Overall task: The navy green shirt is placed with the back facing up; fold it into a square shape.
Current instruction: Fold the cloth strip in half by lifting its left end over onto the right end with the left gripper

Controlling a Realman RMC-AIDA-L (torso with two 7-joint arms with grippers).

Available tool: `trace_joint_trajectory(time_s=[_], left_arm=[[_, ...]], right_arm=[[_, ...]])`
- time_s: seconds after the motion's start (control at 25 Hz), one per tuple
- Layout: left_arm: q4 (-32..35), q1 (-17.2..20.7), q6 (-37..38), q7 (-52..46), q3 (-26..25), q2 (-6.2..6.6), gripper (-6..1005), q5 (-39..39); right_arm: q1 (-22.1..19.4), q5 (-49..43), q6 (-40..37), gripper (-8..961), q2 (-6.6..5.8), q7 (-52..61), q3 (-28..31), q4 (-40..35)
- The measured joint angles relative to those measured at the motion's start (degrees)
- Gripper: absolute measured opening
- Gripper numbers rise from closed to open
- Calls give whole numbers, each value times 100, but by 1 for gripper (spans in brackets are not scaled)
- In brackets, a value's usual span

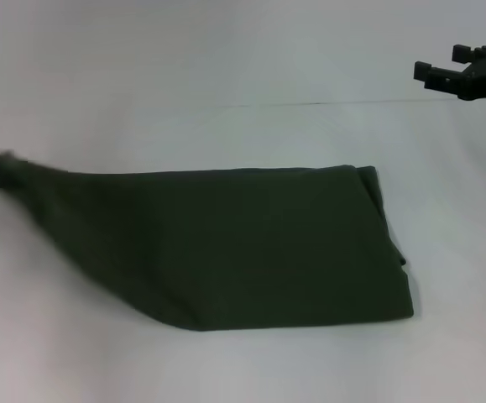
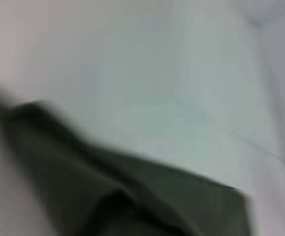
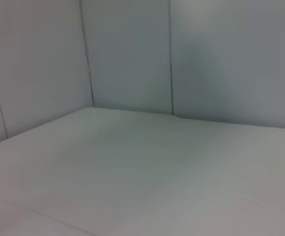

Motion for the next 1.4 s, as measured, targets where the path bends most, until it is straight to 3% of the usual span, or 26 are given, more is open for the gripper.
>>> trace_joint_trajectory(time_s=[0.08, 0.12, 0.16, 0.32, 0.48, 0.56, 0.6, 0.76, 0.84, 1.0, 1.12, 1.4], left_arm=[[5, -332, -34, 87, 513, -39, 44, -459], [-135, -673, -217, 155, 992, -71, 44, -742], [-135, -673, -217, 155, 992, -71, 44, -742], [-937, -1568, -912, 376, 1930, -162, 45, -872], [-1857, -2352, -1730, 651, 2708, -426, 45, -828], [-2159, -2640, -2087, 848, 3095, -698, 45, -828], [-2159, -2640, -2087, 848, 3095, -698, 45, -828], [-2212, -2717, -2373, 1150, 3259, -1236, 45, -863], [-2356, -2715, -2606, 1252, 3372, -1400, 45, -977], [-3115, -2779, -3001, 1589, 3987, -1445, 44, -1928], [-3275, -2730, -3137, 1660, 4342, -1449, 44, -2351], [-3685, -2567, -3396, 1684, 4585, -1454, 45, -2638]], right_arm=[[-22, 0, 38, 858, 4, 7, 10, 0], [-39, 0, 53, 858, 4, 19, 23, 0], [-58, 0, 68, 858, 5, 41, 40, 0], [-167, -3, 212, 858, 0, 182, 68, -25], [-287, -13, 346, 858, -27, 367, 70, -56], [-349, -12, 398, 858, -59, 453, 73, -59], [-375, -4, 416, 858, -75, 482, 75, -61], [-418, -13, 557, 858, -127, 570, 81, -69], [-420, -20, 644, 858, -142, 583, 82, -69], [-398, -20, 739, 858, -156, 588, 58, -71], [-352, -24, 812, 858, -158, 563, 33, -62], [-241, -27, 887, 857, -113, 507, -5, -45]])
